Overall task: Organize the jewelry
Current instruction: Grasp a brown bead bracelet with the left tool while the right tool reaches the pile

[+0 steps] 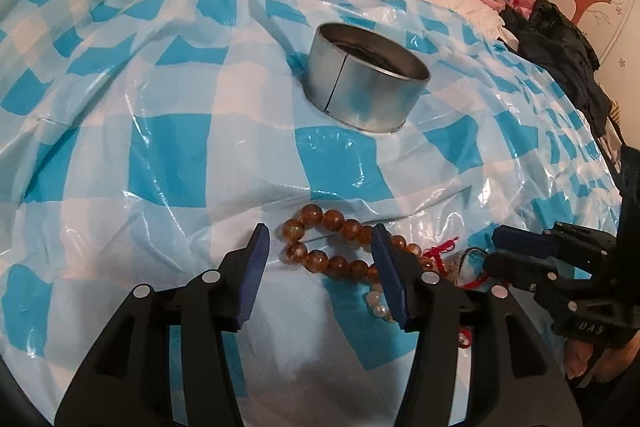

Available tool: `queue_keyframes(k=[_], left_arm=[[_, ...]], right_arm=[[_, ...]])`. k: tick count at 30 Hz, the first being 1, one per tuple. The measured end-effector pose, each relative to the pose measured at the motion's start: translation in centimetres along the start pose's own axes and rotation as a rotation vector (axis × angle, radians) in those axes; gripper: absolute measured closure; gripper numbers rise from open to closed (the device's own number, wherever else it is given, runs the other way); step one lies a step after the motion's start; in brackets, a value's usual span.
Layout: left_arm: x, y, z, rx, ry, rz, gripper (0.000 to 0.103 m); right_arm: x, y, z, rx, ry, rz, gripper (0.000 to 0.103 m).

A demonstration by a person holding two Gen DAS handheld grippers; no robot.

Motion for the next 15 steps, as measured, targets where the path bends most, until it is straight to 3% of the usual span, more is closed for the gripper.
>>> queue_keyframes(k=[5, 7, 9, 15], left_arm=[[0.1, 0.5, 0.6, -0.001, 0.008, 0.019, 0.053], [0.1, 0.8, 0.6, -0.004, 0.016, 0.034, 0.061], [0.1, 1.2, 0.6, -0.013, 0.015, 0.054, 0.09], [0.6, 1.1, -0.2, -0.016, 0.031, 0.047, 0.093]], right_arm=[[0.2, -0.2, -0.3, -0.011, 0.021, -0.02, 0.069], [0.3, -0.2, -0.4, -0.01, 0.028, -0.022, 0.067], [0.5, -0.3, -0.4, -0.01, 0.035, -0.025, 0.064], [0.9, -0.5, -0.6, 0.002, 0.059, -0.028, 0.064]])
Point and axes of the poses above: each gripper's, at about its wrist camera, not at the fingertips, and z roughly the way its jaws point, y to its right, x to its top, the point moved 5 cm from there along z, roughly the way its jaws point, and after that the axes turned 7 degrees about x, right-handed, at the moved point
